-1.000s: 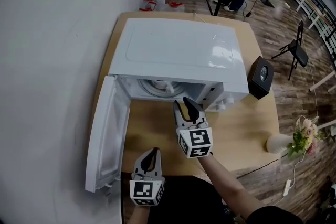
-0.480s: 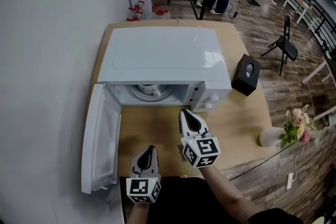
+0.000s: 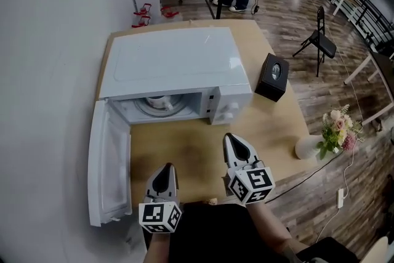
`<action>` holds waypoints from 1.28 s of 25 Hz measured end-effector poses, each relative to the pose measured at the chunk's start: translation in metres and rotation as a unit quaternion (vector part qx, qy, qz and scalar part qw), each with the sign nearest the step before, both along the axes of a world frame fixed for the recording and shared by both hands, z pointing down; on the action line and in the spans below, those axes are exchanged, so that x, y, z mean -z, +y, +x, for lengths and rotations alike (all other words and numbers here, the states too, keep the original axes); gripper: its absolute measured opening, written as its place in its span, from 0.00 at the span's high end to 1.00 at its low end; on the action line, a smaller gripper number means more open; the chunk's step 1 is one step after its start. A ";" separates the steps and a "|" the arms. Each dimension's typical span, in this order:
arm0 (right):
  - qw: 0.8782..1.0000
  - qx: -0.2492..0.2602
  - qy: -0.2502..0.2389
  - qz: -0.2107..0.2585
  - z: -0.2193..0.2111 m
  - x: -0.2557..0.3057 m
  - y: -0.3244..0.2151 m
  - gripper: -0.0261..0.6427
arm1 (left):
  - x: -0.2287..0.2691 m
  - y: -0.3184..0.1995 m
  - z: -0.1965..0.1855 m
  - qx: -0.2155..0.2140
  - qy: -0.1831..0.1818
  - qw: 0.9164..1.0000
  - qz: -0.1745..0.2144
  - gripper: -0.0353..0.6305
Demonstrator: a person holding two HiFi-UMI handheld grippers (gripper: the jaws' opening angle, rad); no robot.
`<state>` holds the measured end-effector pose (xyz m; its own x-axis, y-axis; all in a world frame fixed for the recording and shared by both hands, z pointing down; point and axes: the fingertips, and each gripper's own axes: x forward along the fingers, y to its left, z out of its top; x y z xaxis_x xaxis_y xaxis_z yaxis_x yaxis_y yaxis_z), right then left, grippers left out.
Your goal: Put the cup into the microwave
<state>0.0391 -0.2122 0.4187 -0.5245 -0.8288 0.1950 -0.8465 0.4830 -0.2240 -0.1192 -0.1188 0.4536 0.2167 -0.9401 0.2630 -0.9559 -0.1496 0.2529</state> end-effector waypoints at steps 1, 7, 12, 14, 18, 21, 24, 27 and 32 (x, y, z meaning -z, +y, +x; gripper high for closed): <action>1.000 -0.003 0.004 -0.003 0.007 -0.002 0.005 0.97 | 0.000 -0.001 0.000 0.000 -0.002 1.000 0.000 0.93; 0.999 -0.020 0.025 -0.023 0.042 -0.019 0.028 0.97 | 0.002 -0.005 0.002 -0.009 -0.019 1.000 0.002 0.93; 0.999 -0.030 0.027 -0.029 0.057 -0.031 0.038 0.97 | -0.001 -0.005 0.009 -0.019 -0.029 0.999 0.002 0.93; 0.998 -0.035 0.035 -0.024 0.062 -0.032 0.042 0.97 | -0.002 -0.003 0.013 -0.023 -0.031 0.999 0.000 0.93; 0.998 -0.040 0.048 -0.016 0.073 -0.033 0.047 0.97 | -0.004 0.001 0.021 -0.030 -0.034 0.999 -0.001 0.93; 0.997 -0.044 0.053 -0.016 0.081 -0.034 0.051 0.97 | -0.005 0.003 0.029 -0.040 -0.036 0.999 -0.003 0.93; 0.997 -0.048 0.051 -0.014 0.086 -0.032 0.055 0.97 | -0.006 0.006 0.037 -0.049 -0.035 0.998 -0.004 0.93; 0.997 -0.051 0.048 -0.013 0.088 -0.031 0.059 0.97 | -0.007 0.007 0.043 -0.056 -0.035 0.998 -0.003 0.93; 0.997 -0.058 0.039 -0.018 0.090 -0.033 0.065 0.97 | -0.007 0.010 0.047 -0.064 -0.036 0.997 -0.002 0.93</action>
<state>0.1291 -0.1472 0.4519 -0.4070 -0.8751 0.2618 -0.9120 0.3734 -0.1698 -0.0720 -0.1091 0.4610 0.3157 -0.9050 0.2853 -0.9445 -0.2710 0.1856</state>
